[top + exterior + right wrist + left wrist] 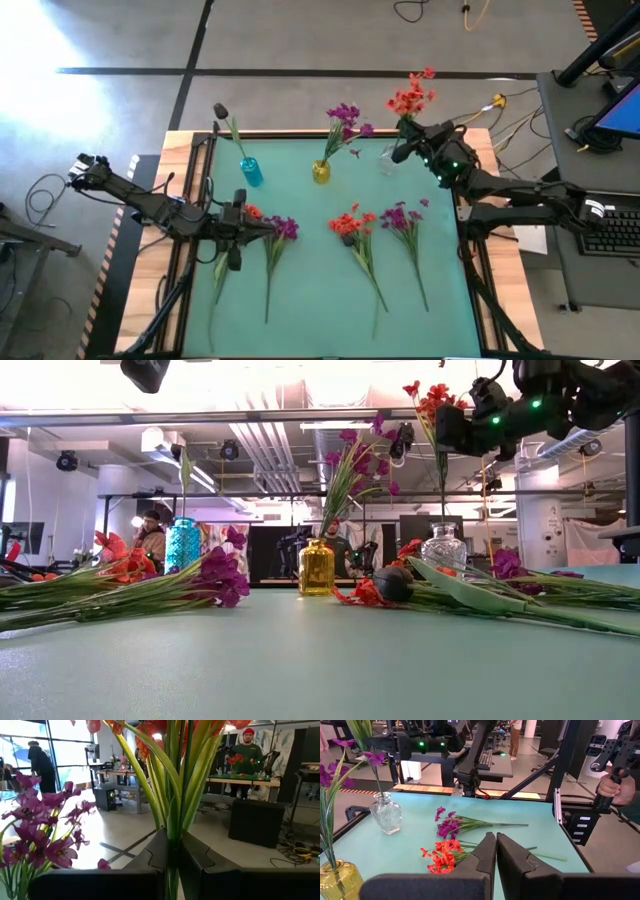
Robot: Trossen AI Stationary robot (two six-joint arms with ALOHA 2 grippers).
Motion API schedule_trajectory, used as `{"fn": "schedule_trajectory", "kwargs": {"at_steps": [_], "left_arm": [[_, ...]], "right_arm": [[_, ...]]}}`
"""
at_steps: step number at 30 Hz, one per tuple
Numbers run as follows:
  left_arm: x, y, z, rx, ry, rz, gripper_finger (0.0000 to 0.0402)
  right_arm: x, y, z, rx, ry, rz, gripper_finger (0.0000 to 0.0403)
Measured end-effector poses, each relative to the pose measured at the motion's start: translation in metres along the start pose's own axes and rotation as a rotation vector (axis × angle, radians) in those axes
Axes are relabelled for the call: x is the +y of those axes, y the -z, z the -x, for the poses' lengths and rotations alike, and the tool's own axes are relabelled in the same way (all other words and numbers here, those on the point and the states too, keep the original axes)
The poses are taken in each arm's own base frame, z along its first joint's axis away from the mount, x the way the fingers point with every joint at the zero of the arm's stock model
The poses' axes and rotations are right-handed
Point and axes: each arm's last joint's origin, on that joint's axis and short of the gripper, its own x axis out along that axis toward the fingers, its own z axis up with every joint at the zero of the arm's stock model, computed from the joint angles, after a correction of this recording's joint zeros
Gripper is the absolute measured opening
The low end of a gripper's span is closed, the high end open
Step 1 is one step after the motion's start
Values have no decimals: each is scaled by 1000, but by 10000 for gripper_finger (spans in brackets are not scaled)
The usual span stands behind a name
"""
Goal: Sort flowers into vase by color
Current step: Put the right orange flower into the transparent vase, then put the left purple flowers into the yellow vase
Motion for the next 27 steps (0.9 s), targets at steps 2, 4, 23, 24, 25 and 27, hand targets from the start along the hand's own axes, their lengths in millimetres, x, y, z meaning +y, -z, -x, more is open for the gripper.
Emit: {"fn": "schedule_trajectory", "kwargs": {"at_steps": [2,4,23,24,25,27], "left_arm": [[0,0,0,0,0,0,0],[0,0,0,0,0,0,0],[2,1,0,0,-49,40,0],[2,1,0,3,-57,45,0],[2,2,0,3,-67,49,0],[3,1,0,1,-77,66,0]], "right_arm": [[0,1,0,3,0,1,22],[0,3,1,8,0,-3,22],[-1,24,4,206,-7,-35,172],[-1,26,5,227,-5,-42,184],[-2,28,6,247,-4,-42,196],[-2,30,9,283,-6,-49,217]]}}
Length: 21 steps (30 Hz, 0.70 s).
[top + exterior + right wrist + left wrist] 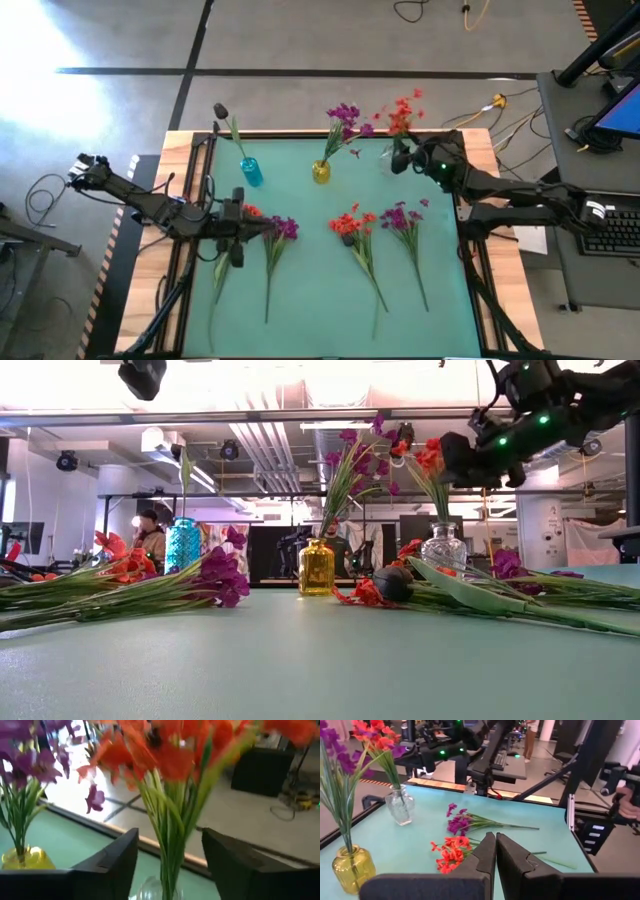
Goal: Sort flowers into vase by color
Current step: Put the left purple flowers into the yellow vase
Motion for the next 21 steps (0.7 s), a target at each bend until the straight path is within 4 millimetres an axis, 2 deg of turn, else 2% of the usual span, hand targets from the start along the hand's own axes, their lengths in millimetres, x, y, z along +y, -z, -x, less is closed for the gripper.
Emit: {"fn": "schedule_trajectory", "kwargs": {"at_steps": [5,9,15,21], "left_arm": [[0,2,0,14,-5,59,0],[2,8,0,73,-26,118,0],[4,27,-4,219,-101,277,0],[6,52,-2,501,-155,558,0]], "right_arm": [[-1,5,10,78,-10,-15,264],[-1,5,20,158,-16,-52,284],[10,6,31,258,-115,-111,289],[25,9,42,308,-210,-153,281]]}}
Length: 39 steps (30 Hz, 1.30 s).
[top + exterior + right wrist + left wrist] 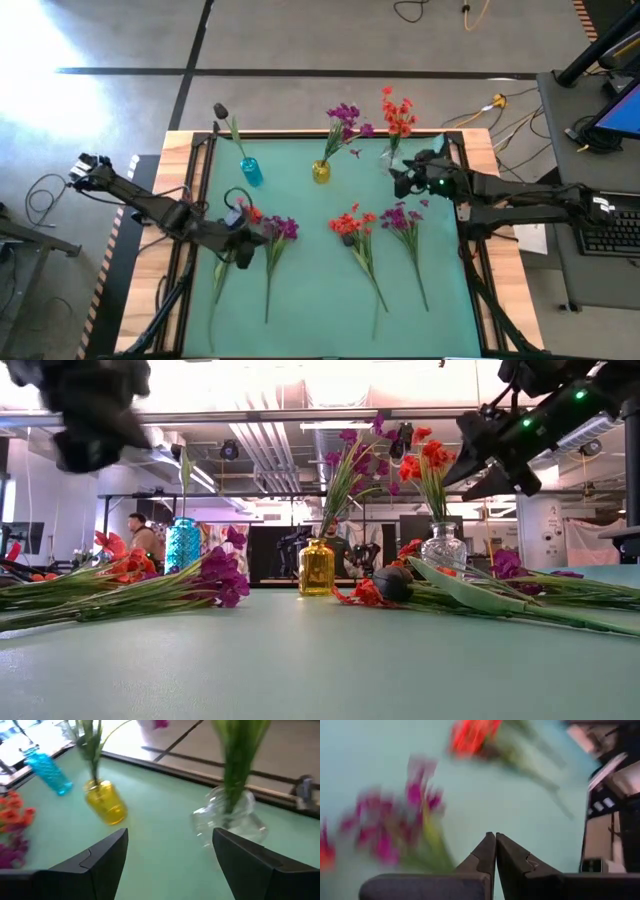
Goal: Sort flowers into vase by color
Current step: Put the left purple flowers into the yellow vase
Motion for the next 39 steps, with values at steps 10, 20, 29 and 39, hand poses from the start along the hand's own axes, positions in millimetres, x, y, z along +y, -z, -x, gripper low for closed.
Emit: {"fn": "schedule_trajectory", "kwargs": {"at_steps": [10,20,29,39], "left_arm": [[16,26,-14,301,-245,268,0],[13,41,-26,475,-338,337,0],[-22,49,-25,556,-383,263,0],[-55,49,-57,449,-449,106,11]], "right_arm": [[29,6,17,35,-170,-6,270],[55,14,33,90,-316,-31,261],[78,22,43,127,-422,-24,258],[91,21,40,207,-482,-20,253]]}}
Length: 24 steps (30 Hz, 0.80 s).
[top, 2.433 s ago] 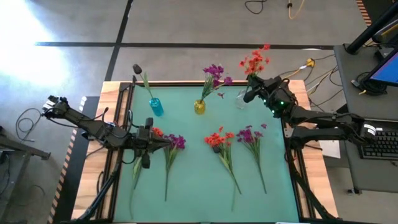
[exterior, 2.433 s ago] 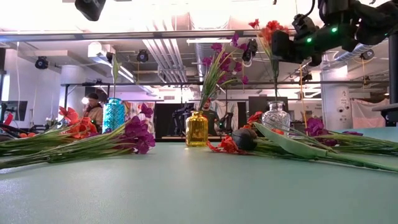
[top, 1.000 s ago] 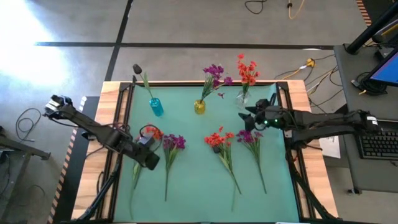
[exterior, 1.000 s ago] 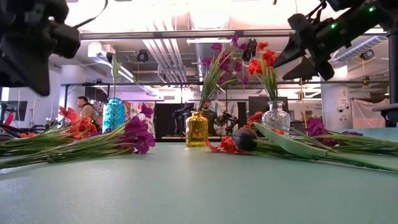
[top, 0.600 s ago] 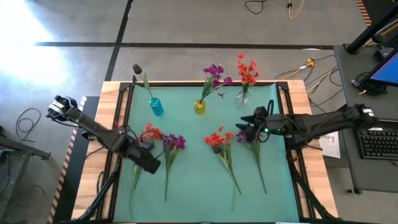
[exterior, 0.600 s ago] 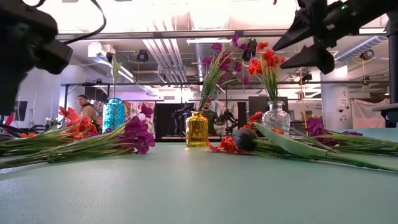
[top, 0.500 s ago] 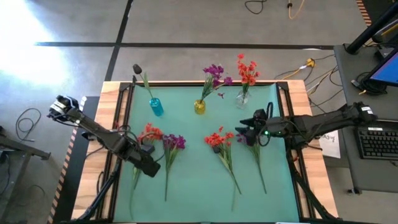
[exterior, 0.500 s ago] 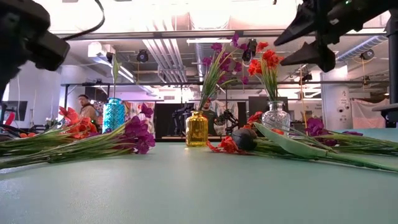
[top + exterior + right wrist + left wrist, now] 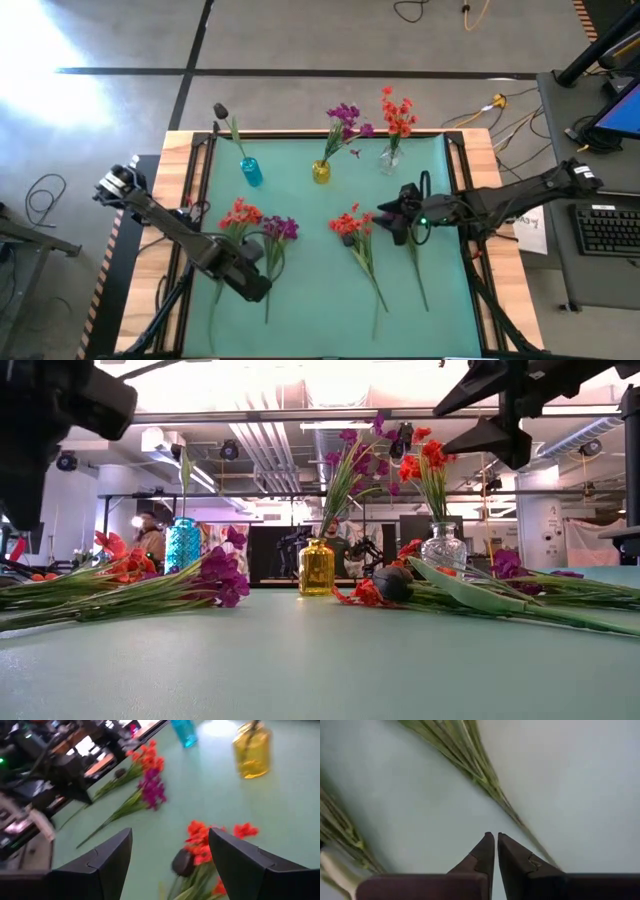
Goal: Sort flowers into vase by color
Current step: Put the left purple flowers into the yellow vase
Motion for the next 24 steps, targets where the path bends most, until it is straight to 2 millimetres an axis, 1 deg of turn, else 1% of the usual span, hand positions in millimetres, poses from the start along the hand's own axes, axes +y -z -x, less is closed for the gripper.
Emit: {"fn": "schedule_trajectory", "kwargs": {"at_steps": [6,12,18,24], "left_arm": [[-12,0,-15,15,-147,-41,49],[-24,0,-26,21,-180,-90,109],[-35,-3,-25,-45,-170,-98,165],[-41,-11,-20,-147,-156,-66,202]], "right_arm": [[1,3,-4,38,-14,5,251],[0,3,-4,39,-14,5,249],[1,3,-4,39,-14,5,249],[0,4,-4,49,-16,1,248]]}}
